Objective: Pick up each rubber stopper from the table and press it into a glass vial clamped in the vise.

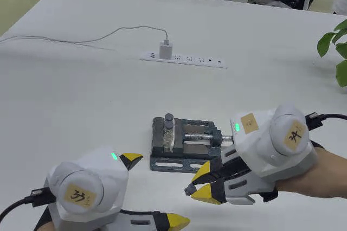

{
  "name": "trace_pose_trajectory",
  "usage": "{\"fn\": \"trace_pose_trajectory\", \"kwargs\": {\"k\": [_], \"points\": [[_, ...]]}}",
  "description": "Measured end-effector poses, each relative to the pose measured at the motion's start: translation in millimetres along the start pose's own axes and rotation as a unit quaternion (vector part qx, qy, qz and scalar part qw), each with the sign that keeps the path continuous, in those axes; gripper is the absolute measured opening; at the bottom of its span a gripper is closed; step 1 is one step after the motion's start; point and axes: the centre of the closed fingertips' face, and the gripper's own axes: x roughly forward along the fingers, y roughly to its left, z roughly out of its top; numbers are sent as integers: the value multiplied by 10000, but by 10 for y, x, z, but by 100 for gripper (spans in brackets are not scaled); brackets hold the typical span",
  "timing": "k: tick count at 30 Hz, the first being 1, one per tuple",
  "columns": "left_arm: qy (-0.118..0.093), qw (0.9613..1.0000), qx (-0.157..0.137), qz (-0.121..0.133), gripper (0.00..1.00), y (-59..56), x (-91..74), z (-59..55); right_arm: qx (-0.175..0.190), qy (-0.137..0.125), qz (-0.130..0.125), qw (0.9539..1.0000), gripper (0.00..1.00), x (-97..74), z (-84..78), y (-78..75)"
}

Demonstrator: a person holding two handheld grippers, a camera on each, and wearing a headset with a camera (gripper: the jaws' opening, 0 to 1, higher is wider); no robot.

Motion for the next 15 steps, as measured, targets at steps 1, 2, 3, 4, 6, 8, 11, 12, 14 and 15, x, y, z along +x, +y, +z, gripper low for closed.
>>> {"fn": "trace_pose_trajectory", "kwargs": {"k": [1, 2, 3, 4, 6, 8, 11, 12, 14, 15], "points": [[-2, 10000, -17, 28, 93, 14, -3, -4, 1, 8, 2, 10000, 7, 2, -4, -3], [0, 9999, -62, 134, 97, 52, -3, -13, -1, 24, -5, 10000, 7, 5, -13, -14], [-19, 9999, -41, 166, 99, 70, -8, -10, 2, 30, -5, 10000, 7, 5, -18, -21], [-16, 9998, -70, 191, 99, 85, -20, -15, 13, 33, -2, 10000, 7, 6, -23, -29], [-39, 9997, -120, 199, 99, 97, -29, -14, 12, 54, -11, 10000, 7, 7, -32, -41], [-50, 9996, -149, 247, 99, 115, -37, -20, 1, 94, -4, 10000, 7, 8, -44, -53], [-66, 9994, -194, 277, 99, 136, -47, -28, -67, 174, -12, 9998, 7, -3, -47, -104], [-78, 9994, -196, 289, 99, 141, -52, -24, -123, 241, -23, 9996, 7, -17, -38, -142], [-59, 9993, -204, 310, 99, 146, -55, -27, -246, 328, -36, 9992, 7, -43, -15, -204], [-70, 9993, -211, 316, 99, 150, -58, -24, -305, 381, -32, 9988, 7, -64, 10, -256]]}}
